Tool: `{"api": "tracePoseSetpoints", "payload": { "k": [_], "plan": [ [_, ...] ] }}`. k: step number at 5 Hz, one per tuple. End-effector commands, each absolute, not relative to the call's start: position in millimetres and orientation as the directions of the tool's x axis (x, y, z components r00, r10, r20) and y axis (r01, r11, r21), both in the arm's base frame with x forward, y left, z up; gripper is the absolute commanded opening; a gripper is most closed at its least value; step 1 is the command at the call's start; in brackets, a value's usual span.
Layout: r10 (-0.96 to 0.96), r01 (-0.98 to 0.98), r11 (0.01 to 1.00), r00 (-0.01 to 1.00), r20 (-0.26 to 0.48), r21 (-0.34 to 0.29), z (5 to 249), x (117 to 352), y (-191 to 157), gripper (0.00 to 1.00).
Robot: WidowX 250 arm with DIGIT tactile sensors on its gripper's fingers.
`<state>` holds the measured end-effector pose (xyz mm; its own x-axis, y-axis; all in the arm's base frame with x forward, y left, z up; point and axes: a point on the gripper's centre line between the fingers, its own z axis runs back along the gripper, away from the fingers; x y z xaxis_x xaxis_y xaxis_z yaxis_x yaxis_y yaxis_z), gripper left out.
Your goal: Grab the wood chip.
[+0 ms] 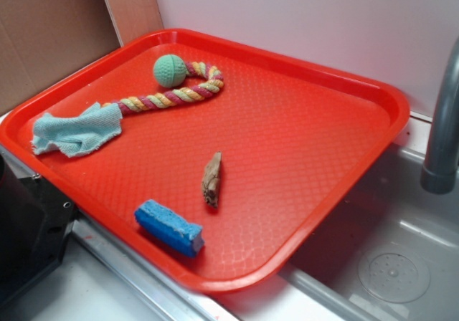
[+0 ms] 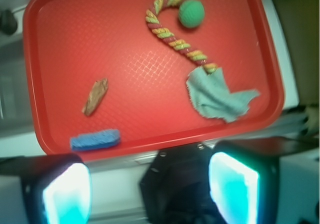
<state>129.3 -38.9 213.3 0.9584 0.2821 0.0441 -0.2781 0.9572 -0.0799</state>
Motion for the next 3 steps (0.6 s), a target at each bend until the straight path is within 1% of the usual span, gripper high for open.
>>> {"api": "tracePoseSetpoints", "payload": {
  "k": [1,2,3],
  "plan": [
    [0.590,-0.585,0.805,0.807,0.023,-0.103,170,151,-67,1.00],
    [0.686,-0.682,0.726,0.728,0.014,-0.087,150,163,-78,1.00],
    [0.700,-0.698,0.712,0.714,0.004,-0.073,128,169,-91,1.00]
  ]
}}
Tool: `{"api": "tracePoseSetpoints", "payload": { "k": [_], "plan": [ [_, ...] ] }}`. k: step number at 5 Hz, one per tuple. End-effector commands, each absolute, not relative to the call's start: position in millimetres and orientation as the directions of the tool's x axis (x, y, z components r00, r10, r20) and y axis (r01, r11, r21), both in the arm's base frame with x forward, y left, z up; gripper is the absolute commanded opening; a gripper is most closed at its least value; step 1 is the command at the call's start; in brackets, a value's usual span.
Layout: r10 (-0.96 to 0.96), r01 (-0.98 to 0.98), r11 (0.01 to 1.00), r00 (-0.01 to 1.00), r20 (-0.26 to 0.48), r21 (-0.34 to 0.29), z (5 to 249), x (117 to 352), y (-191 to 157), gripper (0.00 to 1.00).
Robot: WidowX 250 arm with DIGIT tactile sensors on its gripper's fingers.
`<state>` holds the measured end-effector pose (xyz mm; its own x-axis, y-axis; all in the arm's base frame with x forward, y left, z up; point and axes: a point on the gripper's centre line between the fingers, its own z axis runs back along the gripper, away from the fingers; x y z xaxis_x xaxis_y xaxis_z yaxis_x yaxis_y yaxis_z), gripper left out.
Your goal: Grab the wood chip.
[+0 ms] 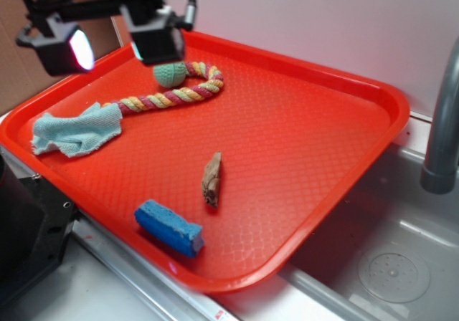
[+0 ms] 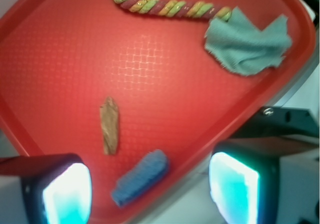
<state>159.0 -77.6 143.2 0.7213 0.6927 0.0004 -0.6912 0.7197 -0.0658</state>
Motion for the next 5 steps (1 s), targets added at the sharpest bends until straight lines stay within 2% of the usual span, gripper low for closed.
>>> {"api": "tracePoseSetpoints", "payload": {
  "k": [1,4,5],
  "plan": [
    [0.703,-0.703,0.711,0.711,0.031,-0.021,99,174,-101,1.00],
    [0.710,-0.713,0.700,0.701,0.059,0.040,29,191,-102,1.00],
    [0.704,-0.707,0.705,0.707,0.063,0.052,16,186,-104,1.00]
  ]
}}
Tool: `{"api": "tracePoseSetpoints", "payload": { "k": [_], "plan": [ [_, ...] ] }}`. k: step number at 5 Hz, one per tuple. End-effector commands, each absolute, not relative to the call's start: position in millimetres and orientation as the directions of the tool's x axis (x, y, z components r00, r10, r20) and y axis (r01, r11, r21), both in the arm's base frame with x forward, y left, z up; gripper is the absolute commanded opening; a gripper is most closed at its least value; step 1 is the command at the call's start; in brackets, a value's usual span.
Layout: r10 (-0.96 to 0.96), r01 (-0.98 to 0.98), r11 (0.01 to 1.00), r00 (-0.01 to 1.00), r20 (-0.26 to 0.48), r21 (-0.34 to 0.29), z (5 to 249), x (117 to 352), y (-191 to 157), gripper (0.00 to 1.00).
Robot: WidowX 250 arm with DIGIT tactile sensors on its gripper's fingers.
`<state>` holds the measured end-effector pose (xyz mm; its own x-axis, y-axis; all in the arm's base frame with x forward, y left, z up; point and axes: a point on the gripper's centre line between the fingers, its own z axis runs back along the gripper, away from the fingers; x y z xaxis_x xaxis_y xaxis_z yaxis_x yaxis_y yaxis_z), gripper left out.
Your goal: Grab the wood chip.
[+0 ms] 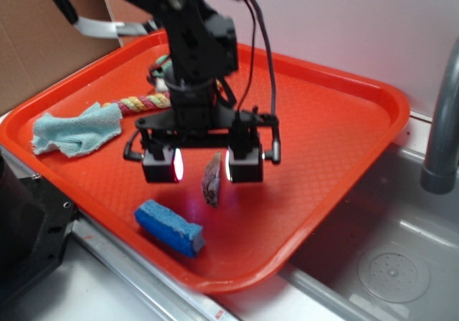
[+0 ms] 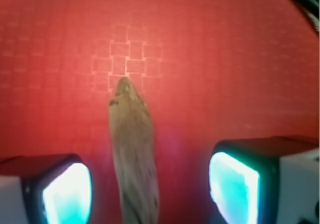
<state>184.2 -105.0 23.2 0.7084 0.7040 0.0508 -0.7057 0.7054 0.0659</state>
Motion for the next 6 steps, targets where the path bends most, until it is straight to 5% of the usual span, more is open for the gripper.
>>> {"api": "tracePoseSetpoints", "payload": {
  "k": [1,2,4,6],
  "plan": [
    [0.728,-0.730,0.680,0.683,0.053,0.065,7,185,-100,0.79],
    [0.735,-0.737,0.674,0.676,0.051,0.059,6,185,-99,0.00],
    [0.724,-0.724,0.684,0.689,0.042,0.084,10,190,-91,0.00],
    [0.450,-0.451,0.893,0.892,0.055,0.013,98,210,-60,0.00]
  ]
}}
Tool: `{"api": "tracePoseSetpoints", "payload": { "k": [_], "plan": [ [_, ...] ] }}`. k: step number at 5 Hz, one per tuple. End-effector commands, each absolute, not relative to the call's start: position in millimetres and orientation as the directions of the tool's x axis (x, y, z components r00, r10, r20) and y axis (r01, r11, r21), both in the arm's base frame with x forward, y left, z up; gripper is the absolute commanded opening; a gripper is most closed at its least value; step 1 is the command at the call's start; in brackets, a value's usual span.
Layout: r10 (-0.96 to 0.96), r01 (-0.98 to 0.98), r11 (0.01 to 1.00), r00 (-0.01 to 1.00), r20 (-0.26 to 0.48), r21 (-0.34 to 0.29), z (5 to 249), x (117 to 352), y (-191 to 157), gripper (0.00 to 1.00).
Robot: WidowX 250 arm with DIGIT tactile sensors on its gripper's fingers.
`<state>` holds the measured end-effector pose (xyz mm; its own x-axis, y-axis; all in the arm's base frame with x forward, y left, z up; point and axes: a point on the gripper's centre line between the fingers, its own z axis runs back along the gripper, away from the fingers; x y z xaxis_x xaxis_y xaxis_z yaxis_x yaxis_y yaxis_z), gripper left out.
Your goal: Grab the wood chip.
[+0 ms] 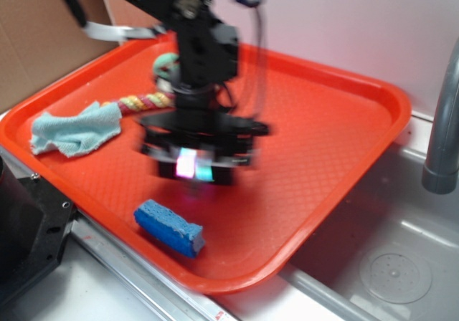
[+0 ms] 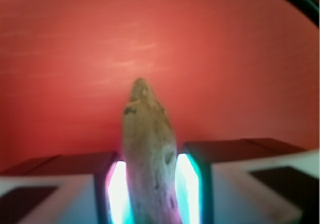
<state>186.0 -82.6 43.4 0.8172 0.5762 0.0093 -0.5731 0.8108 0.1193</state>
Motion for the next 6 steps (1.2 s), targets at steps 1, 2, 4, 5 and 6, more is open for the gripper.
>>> {"api": "tracePoseSetpoints", "payload": {
  "k": [1,2,4,5,6],
  "plan": [
    [0.339,-0.340,0.940,0.938,0.074,-0.004,135,210,-41,0.00],
    [0.298,-0.297,0.955,0.946,0.130,-0.027,171,207,-19,0.00],
    [0.260,-0.246,0.963,0.954,0.146,-0.112,204,197,16,0.00],
    [0.287,-0.273,0.955,0.950,0.124,-0.119,200,203,21,0.00],
    [0.328,-0.320,0.943,0.940,0.094,-0.089,193,210,21,0.00]
  ]
}}
